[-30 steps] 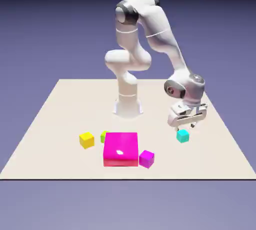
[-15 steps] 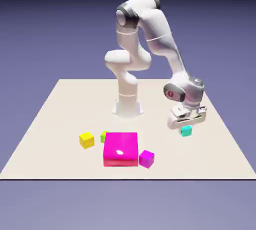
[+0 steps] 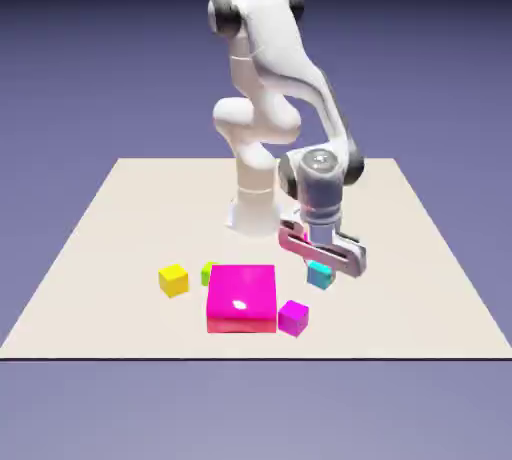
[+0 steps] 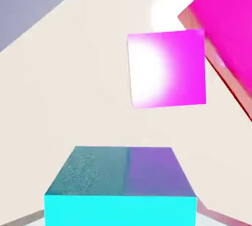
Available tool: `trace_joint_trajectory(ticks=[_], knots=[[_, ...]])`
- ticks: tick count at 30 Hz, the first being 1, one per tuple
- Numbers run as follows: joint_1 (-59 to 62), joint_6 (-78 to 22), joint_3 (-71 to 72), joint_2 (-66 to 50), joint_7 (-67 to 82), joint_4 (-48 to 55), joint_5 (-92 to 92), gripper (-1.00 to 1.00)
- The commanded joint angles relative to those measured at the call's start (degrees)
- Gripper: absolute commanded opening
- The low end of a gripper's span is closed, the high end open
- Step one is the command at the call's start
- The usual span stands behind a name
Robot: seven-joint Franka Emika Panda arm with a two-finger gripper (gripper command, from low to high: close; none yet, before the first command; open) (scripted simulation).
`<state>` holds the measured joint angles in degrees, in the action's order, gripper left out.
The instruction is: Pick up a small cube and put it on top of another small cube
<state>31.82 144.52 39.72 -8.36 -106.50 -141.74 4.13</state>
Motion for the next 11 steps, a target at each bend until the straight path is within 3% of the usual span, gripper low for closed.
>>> trace_joint_trajectory(ticks=[1,8,9,11], knots=[[0.3,-0.1,-0.2,0.1,-0.4,0.1,0.2,-1.0],[-7.0,10.2,-8.4,-11.2,-7.2,0.0,-9.6,-1.0],[-7.0,10.2,-8.4,-11.2,-7.2,0.0,-9.6,1.0],[-5.6,8.3,-6.9,-9.1,-5.9,0.0,-7.8,1.0]])
